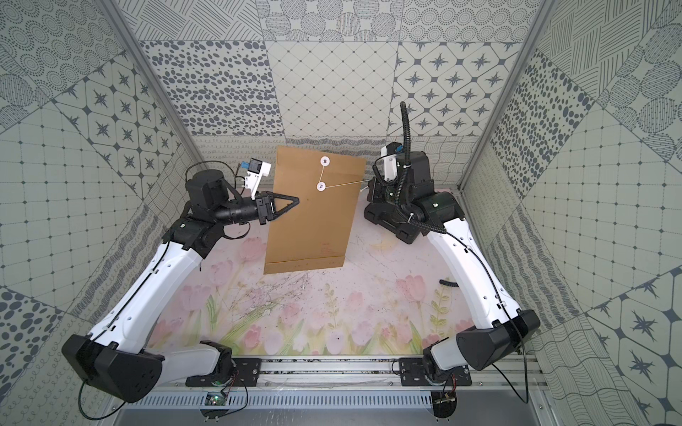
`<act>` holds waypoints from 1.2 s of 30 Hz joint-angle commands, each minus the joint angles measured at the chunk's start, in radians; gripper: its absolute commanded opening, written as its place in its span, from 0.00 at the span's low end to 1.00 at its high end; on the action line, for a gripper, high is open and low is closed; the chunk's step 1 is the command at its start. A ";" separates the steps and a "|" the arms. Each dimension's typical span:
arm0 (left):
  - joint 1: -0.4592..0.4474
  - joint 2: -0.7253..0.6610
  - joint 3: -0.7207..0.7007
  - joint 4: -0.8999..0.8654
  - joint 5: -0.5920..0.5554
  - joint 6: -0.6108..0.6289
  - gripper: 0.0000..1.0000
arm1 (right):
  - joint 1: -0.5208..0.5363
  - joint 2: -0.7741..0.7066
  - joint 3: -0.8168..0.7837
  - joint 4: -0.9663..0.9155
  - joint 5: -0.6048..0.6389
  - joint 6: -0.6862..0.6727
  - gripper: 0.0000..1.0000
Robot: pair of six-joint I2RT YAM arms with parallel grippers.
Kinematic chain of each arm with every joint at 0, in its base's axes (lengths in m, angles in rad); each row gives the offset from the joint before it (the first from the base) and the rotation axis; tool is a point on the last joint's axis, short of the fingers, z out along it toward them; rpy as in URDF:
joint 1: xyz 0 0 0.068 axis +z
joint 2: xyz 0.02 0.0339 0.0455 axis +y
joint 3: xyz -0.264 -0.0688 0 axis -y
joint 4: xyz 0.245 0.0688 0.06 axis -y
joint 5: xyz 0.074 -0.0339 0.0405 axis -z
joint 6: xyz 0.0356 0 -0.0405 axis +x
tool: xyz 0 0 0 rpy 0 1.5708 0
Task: Close the mouth of the file bag
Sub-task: Close the file bag.
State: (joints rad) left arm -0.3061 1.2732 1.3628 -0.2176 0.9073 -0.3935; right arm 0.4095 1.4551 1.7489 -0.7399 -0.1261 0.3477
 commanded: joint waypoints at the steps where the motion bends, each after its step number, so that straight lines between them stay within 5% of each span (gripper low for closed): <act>1: 0.014 -0.007 0.018 0.013 0.028 0.032 0.00 | -0.003 0.016 0.042 0.004 0.008 -0.019 0.00; 17: 0.014 0.000 0.014 -0.018 0.022 0.061 0.00 | 0.000 0.126 0.281 -0.062 -0.011 -0.024 0.00; 36: 0.012 0.022 0.003 -0.081 -0.026 0.110 0.00 | 0.187 0.500 0.996 -0.325 0.022 -0.079 0.00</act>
State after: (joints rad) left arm -0.2985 1.2911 1.3689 -0.2874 0.8902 -0.3325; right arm 0.5732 1.9221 2.6751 -1.0229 -0.1173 0.2871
